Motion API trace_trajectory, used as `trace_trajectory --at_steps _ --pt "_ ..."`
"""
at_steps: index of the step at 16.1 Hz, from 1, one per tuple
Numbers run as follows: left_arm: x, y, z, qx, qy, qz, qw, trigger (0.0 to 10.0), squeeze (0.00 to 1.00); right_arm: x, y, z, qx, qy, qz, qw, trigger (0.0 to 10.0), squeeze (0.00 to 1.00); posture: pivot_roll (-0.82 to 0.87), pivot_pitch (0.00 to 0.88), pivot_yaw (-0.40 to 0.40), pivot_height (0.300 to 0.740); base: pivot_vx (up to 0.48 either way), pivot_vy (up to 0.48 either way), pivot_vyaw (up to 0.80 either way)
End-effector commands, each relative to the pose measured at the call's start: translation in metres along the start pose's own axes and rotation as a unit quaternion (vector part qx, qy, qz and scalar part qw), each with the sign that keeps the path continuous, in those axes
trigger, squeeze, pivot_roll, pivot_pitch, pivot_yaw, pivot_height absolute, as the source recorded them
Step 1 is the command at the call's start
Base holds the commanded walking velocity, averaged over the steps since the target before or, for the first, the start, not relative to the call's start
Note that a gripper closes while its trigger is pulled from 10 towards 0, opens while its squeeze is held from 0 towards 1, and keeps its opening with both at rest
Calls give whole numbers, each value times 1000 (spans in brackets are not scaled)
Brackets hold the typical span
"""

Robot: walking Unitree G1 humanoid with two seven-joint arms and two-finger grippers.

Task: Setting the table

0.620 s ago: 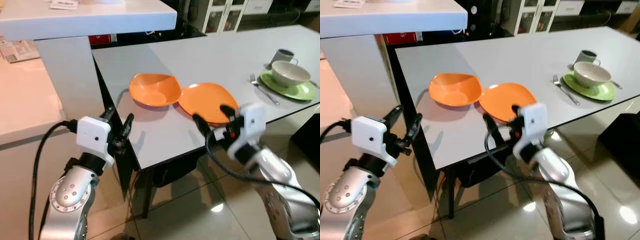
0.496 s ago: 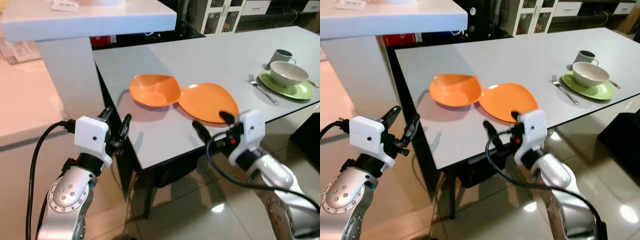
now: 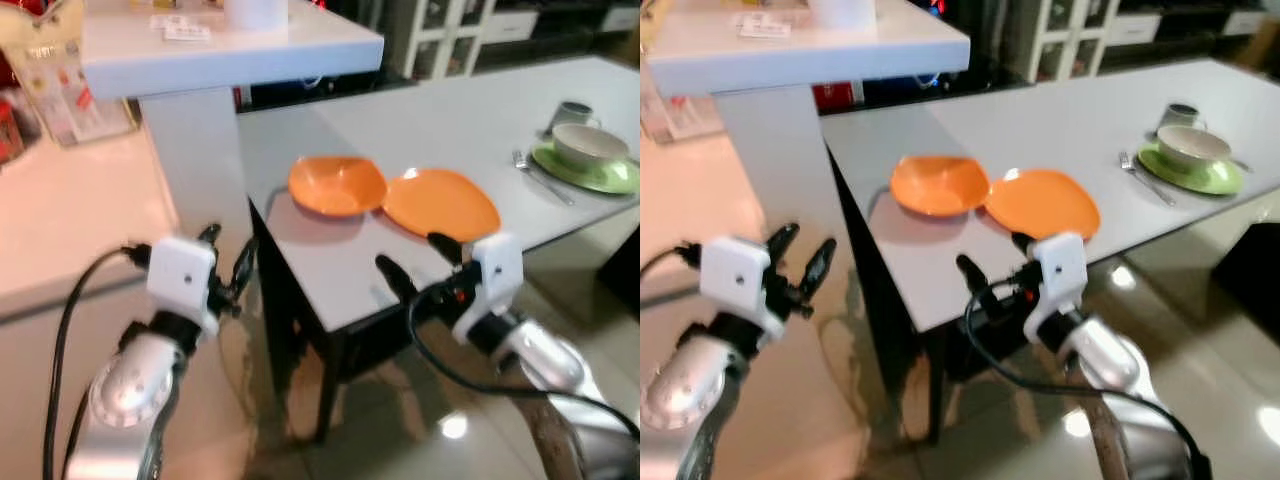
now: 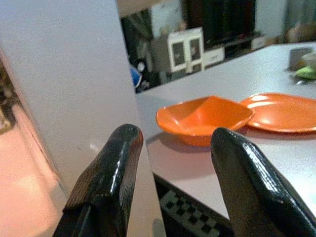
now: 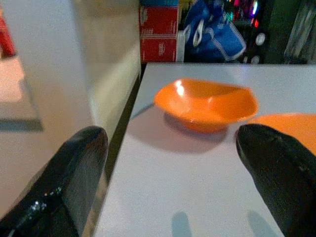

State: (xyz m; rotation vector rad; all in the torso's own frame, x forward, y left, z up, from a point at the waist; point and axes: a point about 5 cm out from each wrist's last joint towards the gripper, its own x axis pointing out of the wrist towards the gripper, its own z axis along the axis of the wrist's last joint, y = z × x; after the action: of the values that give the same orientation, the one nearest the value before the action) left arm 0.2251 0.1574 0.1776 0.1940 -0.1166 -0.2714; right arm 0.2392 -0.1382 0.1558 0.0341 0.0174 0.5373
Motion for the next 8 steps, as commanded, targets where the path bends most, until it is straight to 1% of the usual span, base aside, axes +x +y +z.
trace_trajectory --at_steps 1,3,5,6,7,8 --pt "-1 0 2 -1 1 -2 1000 10000 0 1 1 9 -8 -19 10 1000 10000 0 58 0 -32 740 0 300 0" --pt "-6 -2 1 -2 6 1 1000 10000 0 -1 0 6 -11 -16 13 1000 10000 0 70 0 -38 740 0 345 0" --pt "-6 0 2 0 5 4 1000 10000 0 0 1 5 -12 -17 16 1000 10000 0 72 0 -38 740 0 398 0" --pt "-3 4 4 3 2 7 1000 10000 0 1 2 7 -12 -20 16 1000 10000 0 68 0 -35 740 0 401 0" --pt "4 12 9 12 -6 14 1000 10000 0 4 2 10 -12 -29 9 999 10000 0 65 0 -32 740 0 420 0" --pt "5 14 9 16 -7 17 1000 10000 0 4 1 11 -11 -30 4 999 10000 0 73 0 -31 740 0 424 0"
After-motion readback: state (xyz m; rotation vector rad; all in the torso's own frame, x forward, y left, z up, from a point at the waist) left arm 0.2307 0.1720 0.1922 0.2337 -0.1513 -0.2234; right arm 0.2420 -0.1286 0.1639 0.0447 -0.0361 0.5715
